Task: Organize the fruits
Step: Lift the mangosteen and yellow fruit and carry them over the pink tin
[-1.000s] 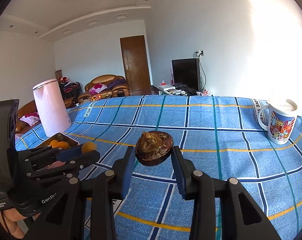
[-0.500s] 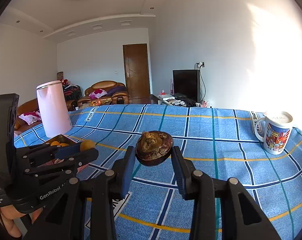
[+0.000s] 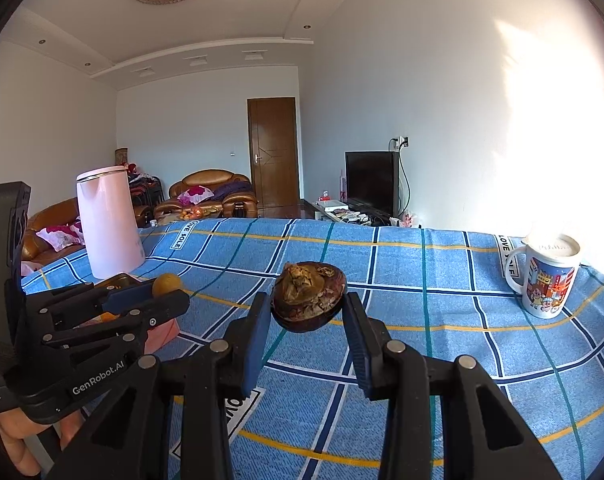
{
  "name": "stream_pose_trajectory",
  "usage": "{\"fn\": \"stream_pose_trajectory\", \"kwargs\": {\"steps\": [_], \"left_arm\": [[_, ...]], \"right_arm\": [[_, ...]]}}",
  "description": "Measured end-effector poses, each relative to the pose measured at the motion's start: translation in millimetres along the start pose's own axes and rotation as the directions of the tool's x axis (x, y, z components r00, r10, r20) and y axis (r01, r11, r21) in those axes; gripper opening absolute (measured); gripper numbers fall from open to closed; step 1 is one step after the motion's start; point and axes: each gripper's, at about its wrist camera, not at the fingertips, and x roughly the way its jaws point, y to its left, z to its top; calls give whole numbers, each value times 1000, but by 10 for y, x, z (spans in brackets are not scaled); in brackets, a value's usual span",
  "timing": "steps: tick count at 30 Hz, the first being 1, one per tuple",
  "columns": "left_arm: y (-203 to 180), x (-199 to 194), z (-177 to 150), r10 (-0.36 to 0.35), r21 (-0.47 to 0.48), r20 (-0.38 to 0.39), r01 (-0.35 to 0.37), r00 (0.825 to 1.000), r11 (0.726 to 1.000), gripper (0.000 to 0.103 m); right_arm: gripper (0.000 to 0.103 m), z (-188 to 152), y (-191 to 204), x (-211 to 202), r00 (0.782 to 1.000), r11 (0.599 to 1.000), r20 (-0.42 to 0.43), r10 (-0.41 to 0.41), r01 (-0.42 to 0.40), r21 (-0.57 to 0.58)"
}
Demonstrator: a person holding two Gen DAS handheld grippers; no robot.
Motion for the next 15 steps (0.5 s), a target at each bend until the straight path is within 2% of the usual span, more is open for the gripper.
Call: {"fn": "stream_pose_trajectory", "kwargs": {"steps": [7,15], "left_arm": [[2,-103,-17,7,6,36,-7,999,1000,27],[117,-207,-64,-2,-16,19,2,1000,1000,27]], "right_arm": [[39,-2,41,-49,1000,1000,20,-3,4,-15],[39,-11,135,-72,1000,1000,1,15,-15,-24]]}}
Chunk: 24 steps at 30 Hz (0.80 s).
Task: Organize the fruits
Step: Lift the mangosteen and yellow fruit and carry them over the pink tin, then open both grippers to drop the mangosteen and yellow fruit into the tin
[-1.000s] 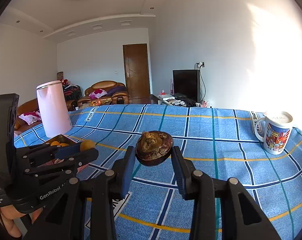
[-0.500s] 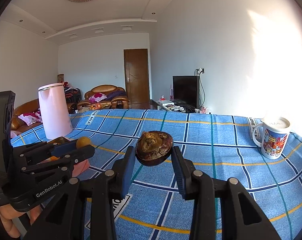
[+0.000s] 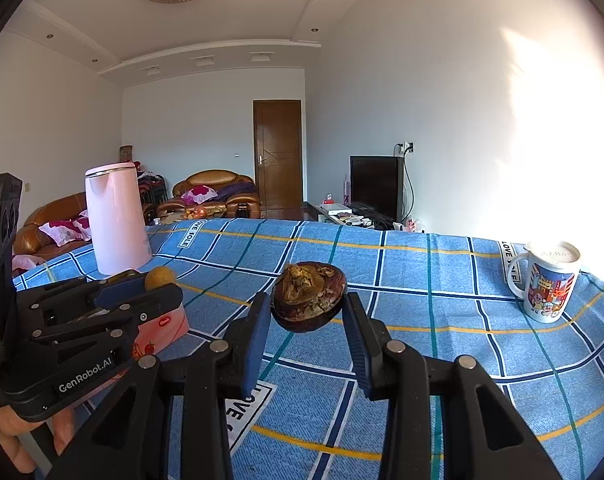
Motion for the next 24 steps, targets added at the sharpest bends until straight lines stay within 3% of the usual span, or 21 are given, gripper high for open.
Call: {"fn": "stream_pose_trajectory", "kwargs": {"steps": [14,24], "left_arm": [[567,-324,-133,40,-72,-31,-42,999,997,27],[1220,-611,-234,157,-109,-74,-164,985,980,27]], "right_arm": [[39,130,575,50,992,992,-30,125,-125,-15],[39,226,1113,171,968,967,-52,247,-249,-45]]}}
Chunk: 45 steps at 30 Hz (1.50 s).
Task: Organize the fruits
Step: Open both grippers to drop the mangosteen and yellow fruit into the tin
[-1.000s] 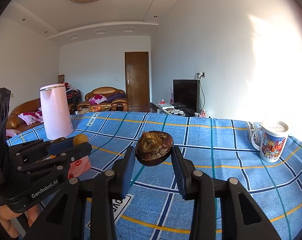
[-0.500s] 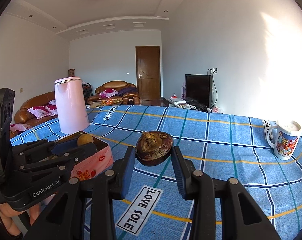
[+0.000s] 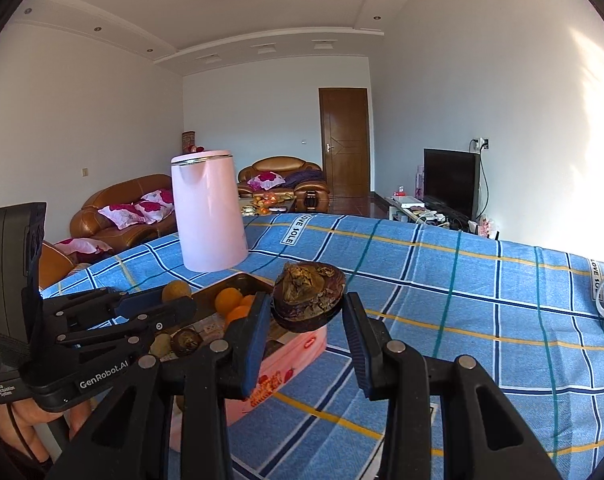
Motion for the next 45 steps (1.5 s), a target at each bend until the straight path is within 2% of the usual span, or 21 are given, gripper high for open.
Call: {"fn": "stream_pose_trajectory", "kwargs": {"steps": [6,13,21,34,39,42,45], "left_arm": [[280,-25,-10,15,-52,-21,-16,1000,999,27],[285,2,-97,25,-33,-44,-26,999,999,27],[315,48,-203,28,-30,-86,-31,996,999,27],[325,52,-273,37,-35,-105,-41,994,999,28],[333,16,-261,54,-38,-89,-57,995,998,47],[341,-7,-249,61,-43,-79,-64,995,997,54],[331,-24,-241,60,-40,-74,-63,995,997,57]], "right_arm": [[39,3,292,151,997,997,-31,72,-72,-24],[39,-128,588,352,985,988,-113,130,-138,-67],[39,-248,675,527,963,977,-211,166,-190,-98],[39,-261,740,506,965,973,-209,160,-189,-129],[41,-256,698,488,967,978,-199,157,-181,-106],[47,-256,680,475,969,980,-193,151,-173,-101],[52,-254,667,475,971,982,-189,146,-166,-94]]}}
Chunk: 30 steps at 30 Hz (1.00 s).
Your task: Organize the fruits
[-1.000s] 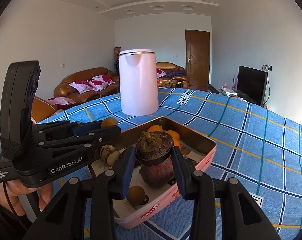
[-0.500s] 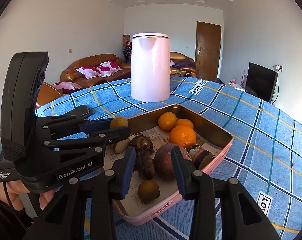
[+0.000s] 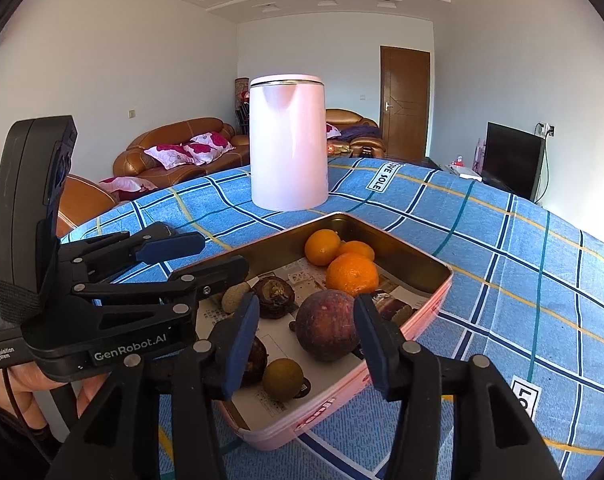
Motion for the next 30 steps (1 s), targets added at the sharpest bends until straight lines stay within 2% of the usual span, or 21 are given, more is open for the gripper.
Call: {"fn": "stream_pose_trajectory", "kwargs": {"steps": [4,9,14,17,30], "left_arm": [[-5,-32,10,5,2,7,-5,1000,1000,57],[9,-92,34,12,-3,26,-12,1000,1000,66],[-2,-150,60,14,-2,41,-14,999,1000,68],[-23,-191,73,19,1,54,-19,998,1000,73],[-152,-335,118,3,19,85,-5,996,1000,76]], "right_arm": [[52,-5,-22,-11,1000,1000,6,-8,7,11],[52,-24,-64,-47,999,999,14,-37,37,28],[52,-37,-141,-131,997,996,19,-76,75,48],[59,-38,-201,-224,995,993,32,-92,89,71],[63,-130,-374,-679,985,979,76,-153,141,145]]}}
